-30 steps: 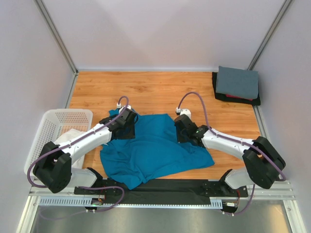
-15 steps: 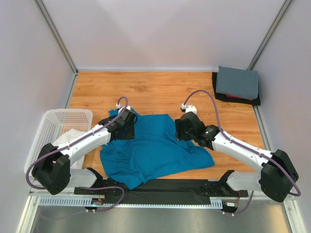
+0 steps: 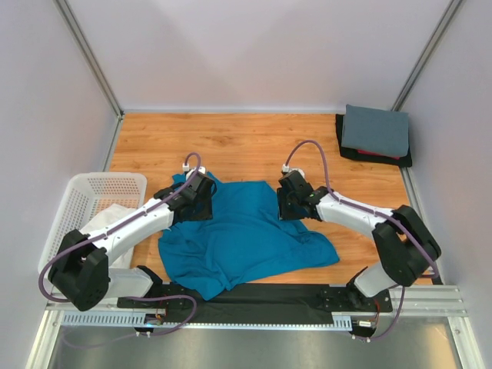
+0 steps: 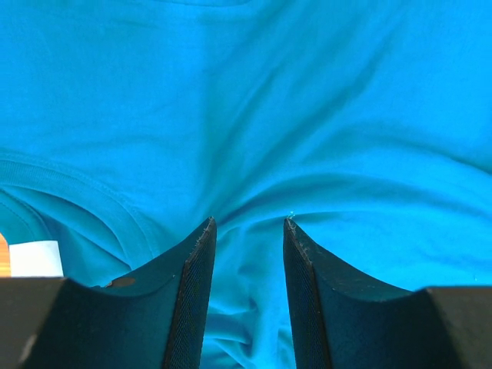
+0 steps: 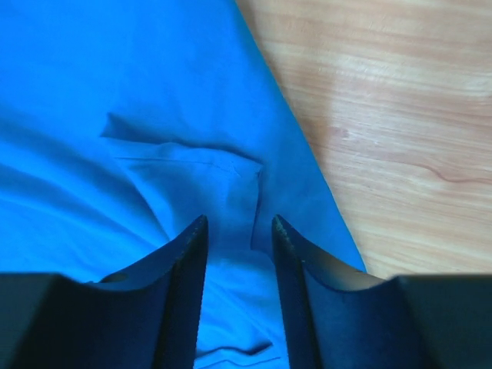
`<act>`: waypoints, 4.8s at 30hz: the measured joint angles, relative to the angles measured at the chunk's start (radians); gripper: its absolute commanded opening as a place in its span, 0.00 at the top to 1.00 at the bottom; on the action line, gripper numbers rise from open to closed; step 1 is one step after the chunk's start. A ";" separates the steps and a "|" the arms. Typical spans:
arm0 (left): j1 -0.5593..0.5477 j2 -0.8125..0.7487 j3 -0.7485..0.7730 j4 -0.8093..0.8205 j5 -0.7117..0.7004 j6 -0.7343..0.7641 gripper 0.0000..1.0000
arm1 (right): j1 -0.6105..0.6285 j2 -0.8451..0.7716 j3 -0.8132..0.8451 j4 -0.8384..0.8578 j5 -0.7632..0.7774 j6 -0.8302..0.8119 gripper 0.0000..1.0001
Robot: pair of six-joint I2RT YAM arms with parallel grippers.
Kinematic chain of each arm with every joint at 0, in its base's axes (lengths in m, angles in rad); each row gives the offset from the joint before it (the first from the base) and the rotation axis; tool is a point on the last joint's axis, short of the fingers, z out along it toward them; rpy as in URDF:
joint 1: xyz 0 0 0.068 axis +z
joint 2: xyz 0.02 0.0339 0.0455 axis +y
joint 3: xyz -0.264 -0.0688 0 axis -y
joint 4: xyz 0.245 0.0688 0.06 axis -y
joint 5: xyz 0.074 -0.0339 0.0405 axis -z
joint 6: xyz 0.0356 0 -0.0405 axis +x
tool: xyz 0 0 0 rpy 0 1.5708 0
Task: Fold and stack the t-shirts
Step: Flatten the tshirt out
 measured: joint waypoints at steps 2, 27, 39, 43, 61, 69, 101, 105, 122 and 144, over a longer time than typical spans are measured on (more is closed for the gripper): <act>0.000 -0.006 0.000 -0.001 -0.003 0.000 0.52 | 0.000 0.047 0.009 0.003 -0.012 0.000 0.62; 0.000 -0.015 -0.005 -0.008 0.001 0.000 0.53 | 0.000 0.196 0.119 -0.001 0.067 0.000 0.73; 0.000 -0.015 -0.005 -0.008 0.005 0.000 0.53 | 0.000 0.200 0.142 -0.029 0.097 -0.015 0.64; 0.000 -0.015 -0.006 -0.008 0.004 0.000 0.53 | 0.000 0.211 0.142 -0.026 0.074 -0.015 0.68; 0.003 -0.015 -0.002 -0.039 -0.029 0.012 0.52 | 0.000 0.060 0.226 -0.143 0.175 -0.047 1.00; 0.076 -0.015 0.058 -0.047 -0.034 0.054 0.51 | -0.034 -0.047 0.289 -0.134 0.301 -0.109 0.99; 0.418 0.593 0.579 0.002 -0.033 0.160 0.29 | -0.304 0.050 0.260 -0.146 0.317 -0.078 1.00; 0.460 0.593 0.554 0.051 0.032 0.174 0.30 | -0.305 0.059 0.260 -0.146 0.311 -0.075 0.99; 0.457 0.700 0.550 0.135 0.177 0.286 0.55 | -0.310 0.088 0.260 -0.150 0.284 -0.066 1.00; 0.377 0.319 0.507 0.237 0.243 0.453 1.00 | -0.382 0.125 0.273 -0.174 0.258 -0.011 1.00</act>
